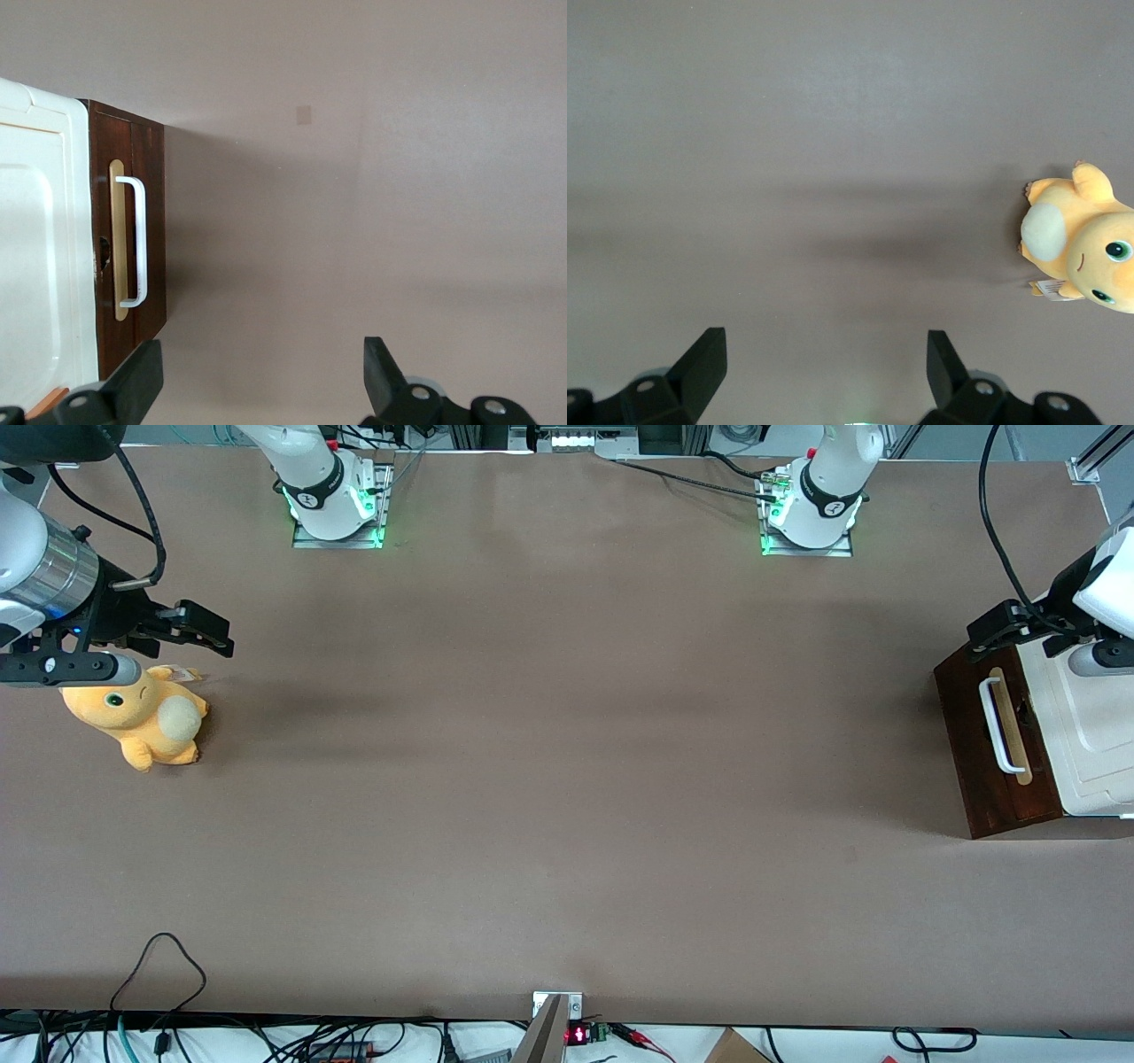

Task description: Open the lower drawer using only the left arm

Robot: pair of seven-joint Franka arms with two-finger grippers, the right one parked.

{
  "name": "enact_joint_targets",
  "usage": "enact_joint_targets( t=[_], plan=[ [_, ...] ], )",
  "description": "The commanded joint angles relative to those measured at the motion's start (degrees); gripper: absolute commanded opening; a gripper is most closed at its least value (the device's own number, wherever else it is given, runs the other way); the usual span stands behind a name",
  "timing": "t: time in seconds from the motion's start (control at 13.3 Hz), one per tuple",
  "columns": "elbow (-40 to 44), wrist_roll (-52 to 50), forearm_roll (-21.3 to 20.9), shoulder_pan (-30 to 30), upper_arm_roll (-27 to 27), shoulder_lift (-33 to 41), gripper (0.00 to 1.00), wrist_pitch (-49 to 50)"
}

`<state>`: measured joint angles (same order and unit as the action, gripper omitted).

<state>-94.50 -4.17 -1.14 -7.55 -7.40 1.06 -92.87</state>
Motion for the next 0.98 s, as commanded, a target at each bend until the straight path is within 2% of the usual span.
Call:
enact_joint_targets(
  t=[0.0,0.9],
  plan=[
    [1.24,1.45,1.15,-0.54,-0.16,0.09,1.00,1.64],
    [2.39,1.62,1.06,-0.45,-0.16,-0.26,1.00,4.72]
  ],
)
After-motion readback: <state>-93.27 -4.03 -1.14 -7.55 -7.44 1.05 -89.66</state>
